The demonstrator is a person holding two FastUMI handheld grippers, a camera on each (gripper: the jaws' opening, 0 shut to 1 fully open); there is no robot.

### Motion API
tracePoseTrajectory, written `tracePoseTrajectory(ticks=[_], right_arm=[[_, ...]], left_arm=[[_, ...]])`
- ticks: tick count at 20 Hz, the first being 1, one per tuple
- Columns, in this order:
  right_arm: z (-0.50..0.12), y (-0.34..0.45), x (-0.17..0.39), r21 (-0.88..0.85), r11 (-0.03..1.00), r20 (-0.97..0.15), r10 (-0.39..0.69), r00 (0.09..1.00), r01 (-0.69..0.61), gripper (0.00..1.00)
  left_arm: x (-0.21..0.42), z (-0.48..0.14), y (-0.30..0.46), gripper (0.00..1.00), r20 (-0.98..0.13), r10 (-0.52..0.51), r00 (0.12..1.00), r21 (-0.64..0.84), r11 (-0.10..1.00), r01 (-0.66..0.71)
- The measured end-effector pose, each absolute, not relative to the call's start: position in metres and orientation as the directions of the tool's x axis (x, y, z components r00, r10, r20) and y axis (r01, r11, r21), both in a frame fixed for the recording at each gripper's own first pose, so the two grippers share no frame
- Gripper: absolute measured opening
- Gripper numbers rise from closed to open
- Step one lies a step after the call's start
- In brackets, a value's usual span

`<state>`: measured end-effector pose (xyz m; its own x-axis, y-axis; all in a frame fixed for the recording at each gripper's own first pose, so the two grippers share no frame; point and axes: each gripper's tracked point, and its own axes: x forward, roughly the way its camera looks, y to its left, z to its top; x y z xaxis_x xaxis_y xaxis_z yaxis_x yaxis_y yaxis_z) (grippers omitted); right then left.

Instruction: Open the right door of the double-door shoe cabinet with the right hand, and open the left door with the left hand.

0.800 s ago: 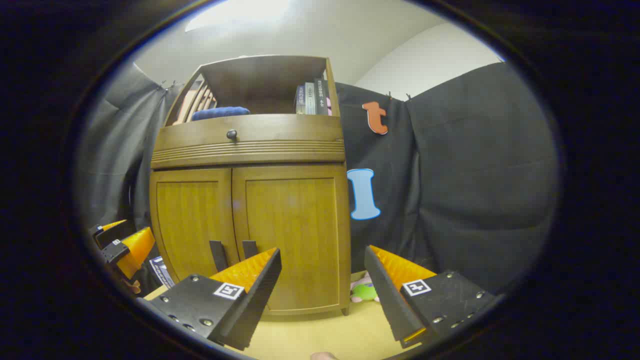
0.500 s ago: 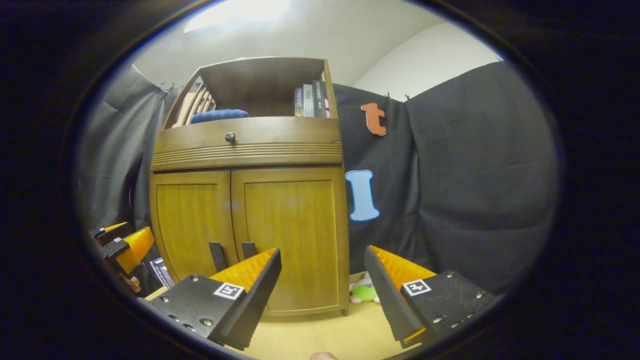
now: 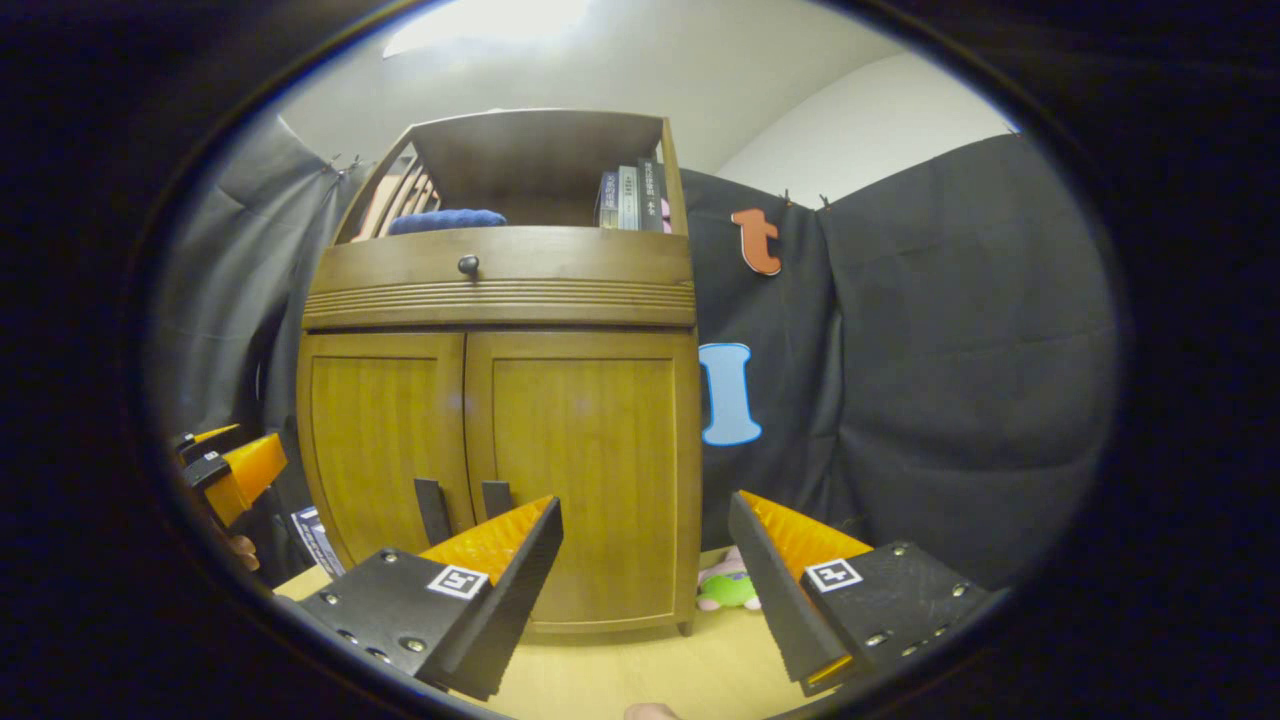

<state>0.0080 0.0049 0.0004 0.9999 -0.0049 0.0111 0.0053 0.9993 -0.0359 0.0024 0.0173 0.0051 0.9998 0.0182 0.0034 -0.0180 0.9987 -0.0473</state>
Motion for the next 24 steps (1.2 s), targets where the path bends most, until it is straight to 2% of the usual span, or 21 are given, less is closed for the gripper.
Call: tracePoseTrajectory(ticks=[4, 9, 10, 12, 13, 18, 20, 22, 24], right_arm=[[-0.008, 0.020, 0.045, -0.042, 0.999, -0.030, 0.013, 0.999, -0.014, 1.00], [-0.036, 0.058, 0.077, -0.029, 0.993, -0.108, 0.115, 0.987, -0.119, 0.99], [-0.044, 0.065, 0.085, -0.030, 0.991, -0.121, 0.128, 0.984, -0.132, 1.00], [-0.054, 0.080, 0.097, -0.027, 0.987, -0.142, 0.154, 0.978, -0.160, 0.99], [-0.059, 0.089, 0.102, -0.024, 0.985, -0.156, 0.167, 0.974, -0.172, 0.99], [-0.083, 0.129, 0.128, -0.006, 0.974, -0.194, 0.219, 0.956, -0.225, 0.99], [-0.087, 0.144, 0.135, 0.028, 0.968, -0.213, 0.248, 0.945, -0.248, 0.96], [-0.091, 0.151, 0.142, 0.024, 0.969, -0.217, 0.246, 0.945, -0.246, 1.00], [-0.098, 0.157, 0.150, 0.031, 0.970, -0.233, 0.243, 0.942, -0.243, 0.96]], left_arm=[[0.004, 0.005, 0.017, 0.86, -0.004, 0.012, 1.000, -0.044, 0.999, -0.012], [0.004, 0.003, 0.018, 0.86, -0.005, 0.017, 1.000, -0.033, 0.999, -0.017], [0.005, 0.004, 0.020, 0.92, -0.006, 0.019, 1.000, -0.031, 0.999, -0.019], [0.007, 0.004, 0.021, 0.92, -0.007, 0.024, 1.000, -0.028, 0.999, -0.024], [0.008, 0.002, 0.022, 0.86, -0.010, 0.024, 1.000, -0.024, 0.999, -0.024], [0.018, -0.006, 0.023, 0.86, -0.036, 0.025, 0.999, -0.011, 1.000, -0.025], [0.021, -0.009, 0.026, 0.87, -0.043, 0.032, 0.999, -0.008, 0.999, -0.033], [0.023, -0.012, 0.025, 0.87, -0.050, 0.029, 0.998, -0.005, 1.000, -0.029], [0.024, -0.012, 0.027, 0.87, -0.050, 0.033, 0.998, -0.004, 0.999, -0.033]])
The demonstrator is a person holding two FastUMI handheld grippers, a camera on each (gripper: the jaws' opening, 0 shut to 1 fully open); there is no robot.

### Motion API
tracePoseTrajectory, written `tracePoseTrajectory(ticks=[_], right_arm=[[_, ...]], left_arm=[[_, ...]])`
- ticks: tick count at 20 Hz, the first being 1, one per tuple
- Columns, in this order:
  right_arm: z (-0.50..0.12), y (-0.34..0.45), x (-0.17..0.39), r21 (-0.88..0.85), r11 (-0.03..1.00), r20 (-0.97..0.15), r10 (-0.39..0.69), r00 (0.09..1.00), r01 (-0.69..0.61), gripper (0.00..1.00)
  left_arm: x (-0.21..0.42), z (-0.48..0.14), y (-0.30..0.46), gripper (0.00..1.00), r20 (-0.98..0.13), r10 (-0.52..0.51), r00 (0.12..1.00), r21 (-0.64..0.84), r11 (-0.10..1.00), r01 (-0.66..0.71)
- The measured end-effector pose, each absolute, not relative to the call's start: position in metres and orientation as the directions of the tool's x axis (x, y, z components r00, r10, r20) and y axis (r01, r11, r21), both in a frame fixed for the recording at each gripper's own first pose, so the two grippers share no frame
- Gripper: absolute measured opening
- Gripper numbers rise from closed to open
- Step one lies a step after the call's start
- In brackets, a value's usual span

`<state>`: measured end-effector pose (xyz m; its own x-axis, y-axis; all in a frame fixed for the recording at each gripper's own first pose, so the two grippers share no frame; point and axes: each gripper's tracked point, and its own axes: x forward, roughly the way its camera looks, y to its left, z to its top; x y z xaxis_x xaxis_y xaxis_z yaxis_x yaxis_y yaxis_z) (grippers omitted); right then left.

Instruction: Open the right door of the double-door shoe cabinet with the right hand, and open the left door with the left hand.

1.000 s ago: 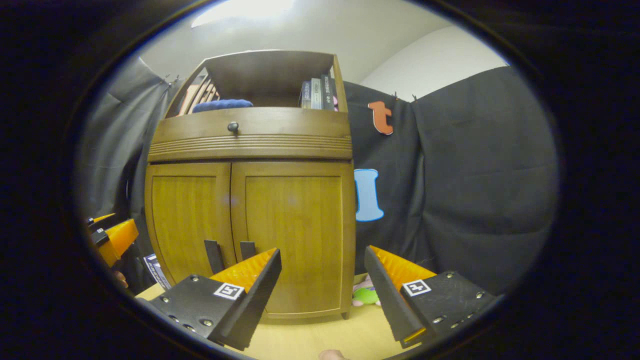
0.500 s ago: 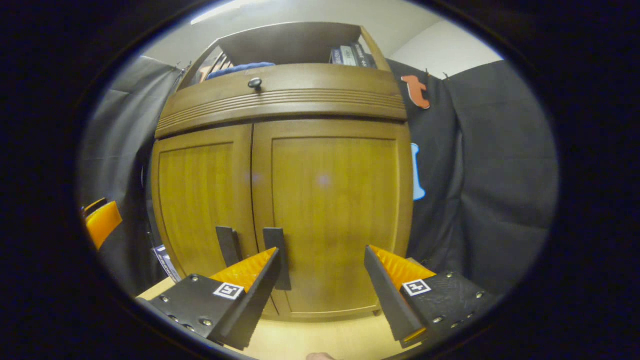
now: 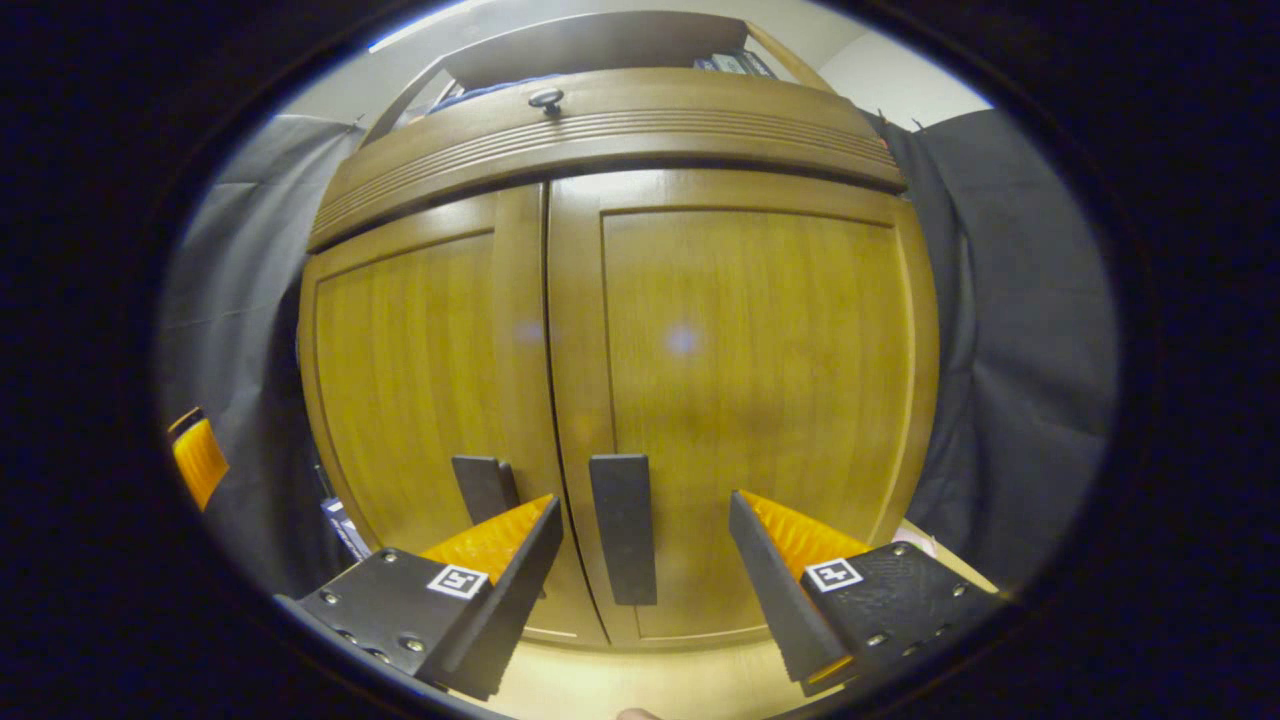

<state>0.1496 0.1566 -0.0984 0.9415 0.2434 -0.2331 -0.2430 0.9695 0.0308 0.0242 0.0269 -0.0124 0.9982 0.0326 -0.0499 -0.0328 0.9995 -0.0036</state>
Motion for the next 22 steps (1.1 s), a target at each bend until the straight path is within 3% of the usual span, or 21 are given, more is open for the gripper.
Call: tracePoseTrajectory(ticks=[2, 5, 6, 7, 8, 10, 12, 17, 18, 20, 22], right_arm=[[-0.112, 0.168, 0.155, 0.043, 0.962, -0.258, 0.273, 0.927, -0.271, 0.96], [-0.119, 0.170, 0.156, 0.054, 0.966, -0.287, 0.259, 0.922, -0.254, 0.32], [-0.126, 0.172, 0.161, 0.034, 0.965, -0.291, 0.260, 0.921, -0.262, 0.39], [-0.136, 0.170, 0.166, -0.003, 0.965, -0.308, 0.248, 0.919, -0.261, 0.35], [-0.132, 0.171, 0.167, 0.000, 0.963, -0.284, 0.257, 0.924, -0.268, 0.45], [-0.130, 0.171, 0.164, 0.004, 0.954, -0.285, 0.288, 0.914, -0.299, 0.22], [-0.128, 0.172, 0.161, 0.009, 0.947, -0.286, 0.309, 0.907, -0.320, 0.26], [-0.126, 0.162, 0.144, -0.011, 0.930, -0.292, 0.349, 0.890, -0.368, 0.27], [-0.127, 0.158, 0.138, -0.008, 0.927, -0.295, 0.357, 0.886, -0.376, 0.27], [-0.125, 0.155, 0.130, 0.006, 0.922, -0.299, 0.371, 0.879, -0.387, 0.31], [-0.124, 0.150, 0.124, 0.026, 0.923, -0.293, 0.374, 0.880, -0.384, 0.27]], left_arm=[[0.026, -0.012, 0.031, 0.87, -0.049, 0.043, 0.998, -0.004, 0.999, -0.043], [0.024, -0.011, 0.031, 0.87, -0.044, 0.048, 0.998, -0.001, 0.999, -0.049], [0.024, -0.011, 0.031, 0.87, -0.042, 0.050, 0.998, -0.003, 0.999, -0.050], [0.024, -0.011, 0.030, 0.87, -0.041, 0.043, 0.998, -0.004, 0.999, -0.043], [0.024, -0.011, 0.031, 0.87, -0.043, 0.034, 0.998, -0.006, 0.999, -0.034], [0.025, -0.011, 0.031, 0.92, -0.043, 0.032, 0.999, -0.006, 0.999, -0.032], [0.025, -0.012, 0.032, 0.87, -0.042, 0.045, 0.998, -0.004, 0.999, -0.045], [0.026, -0.015, 0.031, 0.87, -0.054, 0.044, 0.998, 0.002, 0.999, -0.044], [0.027, -0.015, 0.030, 0.92, -0.057, 0.029, 0.998, -0.001, 1.000, -0.029], [0.027, -0.015, 0.029, 0.87, -0.059, 0.009, 0.998, -0.007, 1.000, -0.010], [0.027, -0.014, 0.029, 0.87, -0.059, 0.009, 0.998, -0.009, 1.000, -0.010]])
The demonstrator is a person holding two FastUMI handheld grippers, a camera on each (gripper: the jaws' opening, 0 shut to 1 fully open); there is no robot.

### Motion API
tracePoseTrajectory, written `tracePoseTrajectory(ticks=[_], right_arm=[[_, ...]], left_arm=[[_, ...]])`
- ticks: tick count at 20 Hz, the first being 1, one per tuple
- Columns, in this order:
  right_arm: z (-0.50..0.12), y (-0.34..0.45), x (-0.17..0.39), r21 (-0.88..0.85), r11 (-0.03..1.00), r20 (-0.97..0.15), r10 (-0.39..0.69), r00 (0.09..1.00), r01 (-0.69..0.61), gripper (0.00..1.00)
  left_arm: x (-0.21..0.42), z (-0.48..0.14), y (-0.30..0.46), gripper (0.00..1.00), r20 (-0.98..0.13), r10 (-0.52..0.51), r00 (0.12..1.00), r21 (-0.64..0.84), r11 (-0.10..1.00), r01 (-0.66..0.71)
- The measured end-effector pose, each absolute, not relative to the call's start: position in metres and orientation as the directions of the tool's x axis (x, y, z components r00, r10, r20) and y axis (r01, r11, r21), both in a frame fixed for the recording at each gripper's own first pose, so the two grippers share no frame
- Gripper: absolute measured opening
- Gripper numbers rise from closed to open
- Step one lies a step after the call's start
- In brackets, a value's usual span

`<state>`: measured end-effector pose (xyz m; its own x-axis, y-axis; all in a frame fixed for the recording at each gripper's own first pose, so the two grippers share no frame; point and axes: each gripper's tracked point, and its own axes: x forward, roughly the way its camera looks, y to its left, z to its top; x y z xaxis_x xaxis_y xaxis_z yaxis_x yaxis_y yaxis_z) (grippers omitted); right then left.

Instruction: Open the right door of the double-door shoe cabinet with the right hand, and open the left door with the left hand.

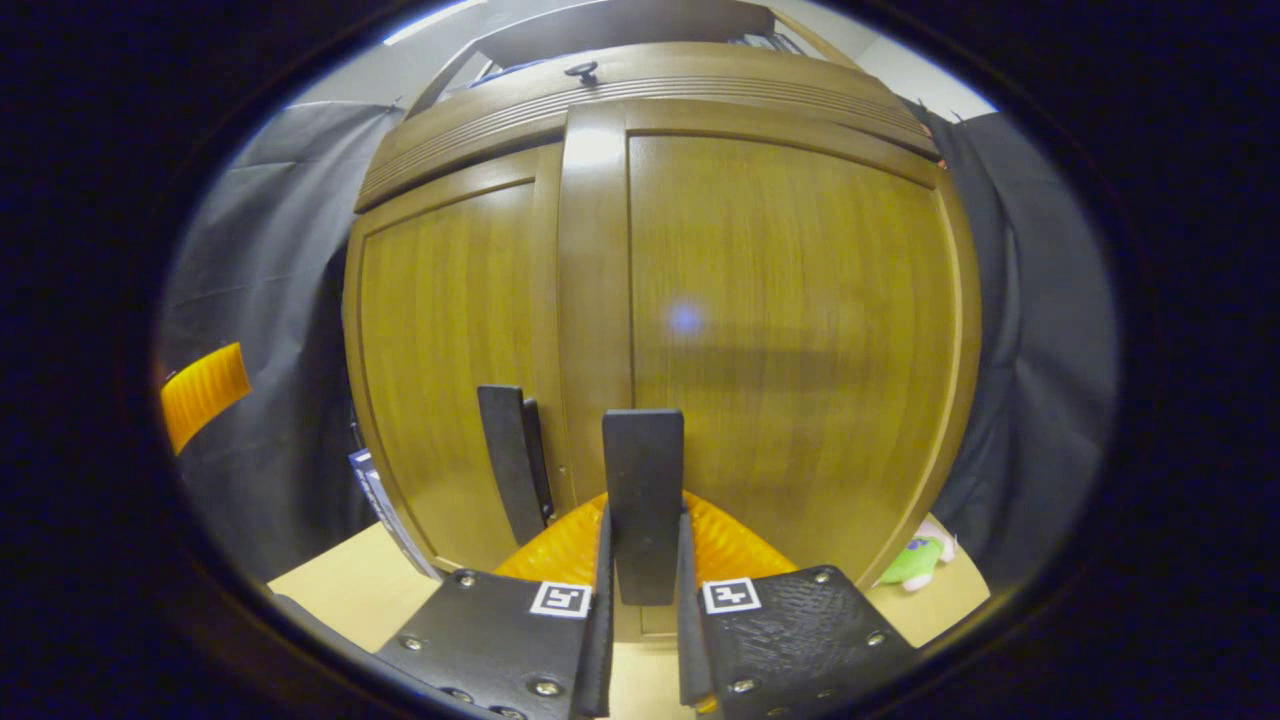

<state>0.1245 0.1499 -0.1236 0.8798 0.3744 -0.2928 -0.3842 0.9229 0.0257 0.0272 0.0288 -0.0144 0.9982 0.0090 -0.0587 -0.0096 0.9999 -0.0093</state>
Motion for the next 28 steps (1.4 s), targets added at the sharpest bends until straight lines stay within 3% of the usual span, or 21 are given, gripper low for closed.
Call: tracePoseTrajectory(ticks=[2, 3, 5, 6, 8, 9, 10, 11, 17, 28], right_arm=[[-0.121, 0.145, 0.116, 0.024, 0.922, -0.283, 0.377, 0.882, -0.387, 0.26], [-0.120, 0.142, 0.113, 0.030, 0.921, -0.282, 0.380, 0.881, -0.388, 0.27], [-0.119, 0.136, 0.104, 0.041, 0.918, -0.283, 0.389, 0.877, -0.394, 0.27], [-0.119, 0.134, 0.099, 0.042, 0.918, -0.281, 0.389, 0.877, -0.393, 0.27], [-0.116, 0.125, 0.090, 0.023, 0.919, -0.277, 0.385, 0.880, -0.394, 0.27], [-0.114, 0.121, 0.086, 0.023, 0.919, -0.270, 0.384, 0.883, -0.393, 0.26], [-0.114, 0.116, 0.081, 0.018, 0.919, -0.270, 0.384, 0.883, -0.395, 0.27], [-0.113, 0.111, 0.076, 0.020, 0.918, -0.266, 0.387, 0.883, -0.396, 0.27], [-0.106, 0.081, 0.053, 0.053, 0.909, -0.241, 0.413, 0.878, -0.413, 0.26], [-0.098, 0.037, 0.030, -0.036, 0.941, -0.233, 0.321, 0.918, -0.338, 0.25]], left_arm=[[0.027, -0.015, 0.029, 0.92, -0.060, 0.011, 0.998, -0.009, 1.000, -0.011], [0.027, -0.016, 0.029, 0.87, -0.063, 0.013, 0.998, -0.009, 1.000, -0.013], [0.028, -0.018, 0.027, 0.87, -0.072, 0.004, 0.997, -0.013, 1.000, -0.005], [0.028, -0.020, 0.026, 0.92, -0.077, -0.006, 0.997, -0.014, 1.000, 0.005], [0.030, -0.023, 0.023, 0.92, -0.084, -0.018, 0.996, -0.017, 1.000, 0.017], [0.031, -0.023, 0.023, 0.87, -0.085, -0.017, 0.996, -0.017, 1.000, 0.016], [0.030, -0.024, 0.023, 0.92, -0.086, -0.015, 0.996, -0.017, 1.000, 0.014], [0.031, -0.024, 0.023, 0.87, -0.086, -0.013, 0.996, -0.017, 1.000, 0.011], [0.031, -0.027, 0.016, 0.87, -0.094, -0.032, 0.995, -0.023, 0.999, 0.030], [0.027, -0.030, 0.001, 0.87, -0.101, -0.077, 0.992, -0.035, 0.997, 0.074]])
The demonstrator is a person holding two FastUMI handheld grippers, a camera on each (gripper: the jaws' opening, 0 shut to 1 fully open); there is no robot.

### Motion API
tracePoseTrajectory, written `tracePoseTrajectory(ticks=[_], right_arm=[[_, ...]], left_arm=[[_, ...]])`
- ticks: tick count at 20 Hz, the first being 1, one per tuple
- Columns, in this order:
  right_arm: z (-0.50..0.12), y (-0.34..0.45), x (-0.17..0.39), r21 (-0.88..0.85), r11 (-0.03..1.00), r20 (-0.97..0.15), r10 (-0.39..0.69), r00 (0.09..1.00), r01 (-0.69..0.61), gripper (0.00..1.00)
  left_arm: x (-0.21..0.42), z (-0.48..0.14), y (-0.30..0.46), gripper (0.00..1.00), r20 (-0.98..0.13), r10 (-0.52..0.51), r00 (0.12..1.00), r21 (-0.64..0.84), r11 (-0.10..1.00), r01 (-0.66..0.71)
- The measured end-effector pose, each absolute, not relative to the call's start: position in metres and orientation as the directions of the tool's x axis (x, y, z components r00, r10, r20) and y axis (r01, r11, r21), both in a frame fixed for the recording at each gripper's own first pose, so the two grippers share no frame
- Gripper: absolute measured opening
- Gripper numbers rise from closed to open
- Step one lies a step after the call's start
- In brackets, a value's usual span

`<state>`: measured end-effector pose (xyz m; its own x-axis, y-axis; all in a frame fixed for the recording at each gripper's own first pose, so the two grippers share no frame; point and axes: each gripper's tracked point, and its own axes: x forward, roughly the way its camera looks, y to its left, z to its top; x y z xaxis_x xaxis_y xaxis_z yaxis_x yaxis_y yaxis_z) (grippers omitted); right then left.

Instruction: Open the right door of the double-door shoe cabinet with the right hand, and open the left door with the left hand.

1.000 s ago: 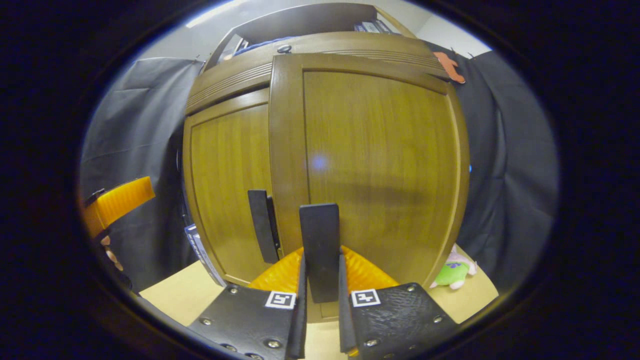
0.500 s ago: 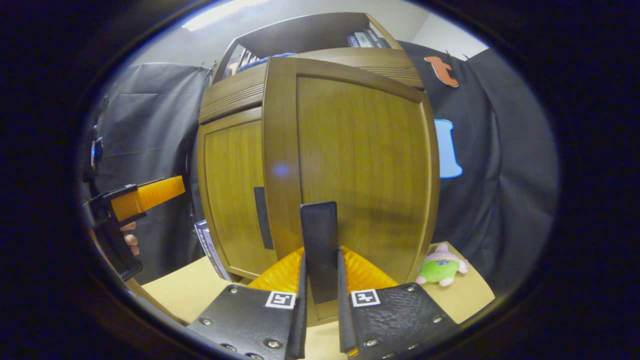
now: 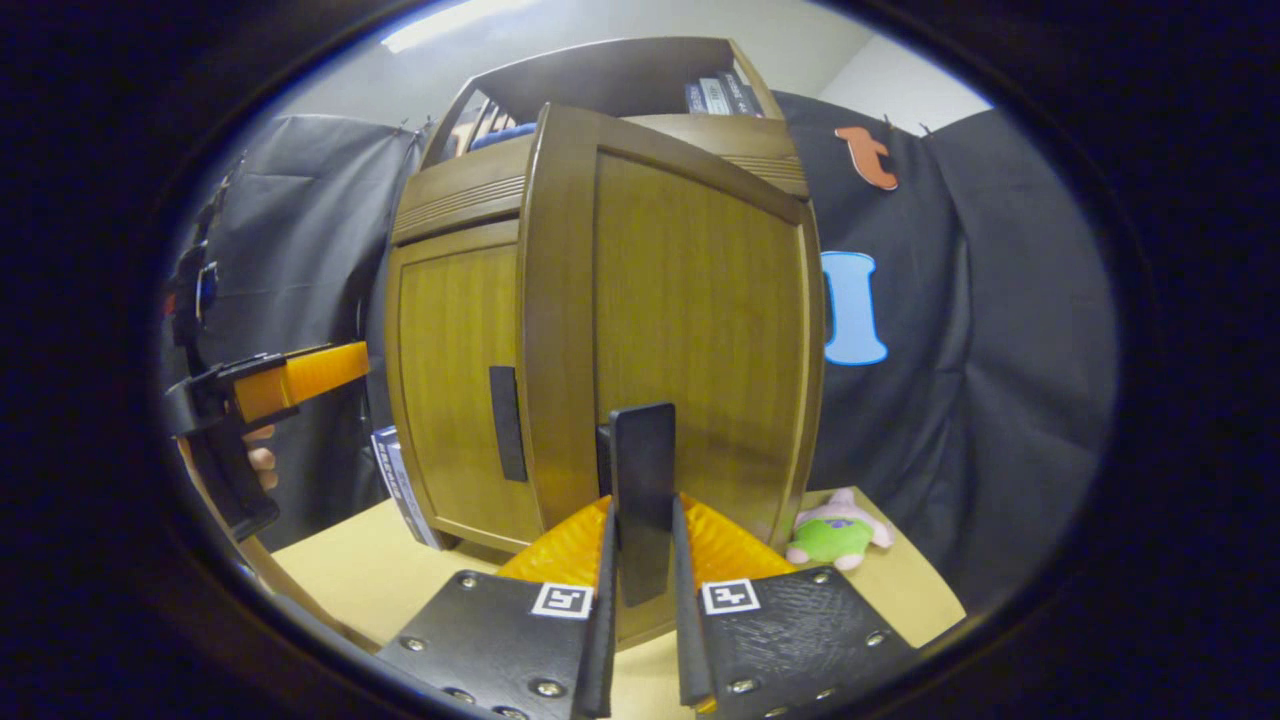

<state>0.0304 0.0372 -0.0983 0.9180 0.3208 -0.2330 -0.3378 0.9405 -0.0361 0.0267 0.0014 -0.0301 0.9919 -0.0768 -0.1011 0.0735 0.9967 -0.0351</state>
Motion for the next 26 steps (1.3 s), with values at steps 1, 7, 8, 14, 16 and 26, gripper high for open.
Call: tracePoseTrajectory(ticks=[1, 7, 8, 14, 16, 26], right_arm=[[-0.097, 0.033, 0.028, -0.052, 0.946, -0.229, 0.301, 0.926, -0.320, 0.25], [-0.093, 0.012, 0.021, -0.063, 0.969, -0.197, 0.221, 0.955, -0.237, 0.30], [-0.093, 0.009, 0.019, -0.050, 0.972, -0.195, 0.216, 0.957, -0.230, 0.25], [-0.089, -0.010, 0.014, -0.067, 0.981, -0.181, 0.169, 0.969, -0.184, 0.25], [-0.085, -0.018, 0.012, -0.095, 0.982, -0.172, 0.146, 0.974, -0.164, 0.25], [-0.080, -0.063, 0.006, -0.050, 0.994, -0.156, 0.085, 0.984, -0.094, 0.02]], left_arm=[[0.026, -0.031, 0.000, 0.97, -0.106, -0.082, 0.991, -0.039, 0.996, 0.079], [0.022, -0.025, -0.004, 0.87, -0.091, -0.106, 0.990, -0.035, 0.994, 0.103], [0.019, -0.022, -0.004, 0.87, -0.084, -0.107, 0.991, -0.035, 0.994, 0.104], [0.017, -0.017, -0.004, 0.92, -0.063, -0.114, 0.991, -0.027, 0.993, 0.112], [0.019, -0.019, -0.004, 0.87, -0.068, -0.113, 0.991, -0.027, 0.993, 0.112], [0.020, -0.023, -0.008, 0.87, -0.078, -0.123, 0.989, -0.018, 0.992, 0.122]])
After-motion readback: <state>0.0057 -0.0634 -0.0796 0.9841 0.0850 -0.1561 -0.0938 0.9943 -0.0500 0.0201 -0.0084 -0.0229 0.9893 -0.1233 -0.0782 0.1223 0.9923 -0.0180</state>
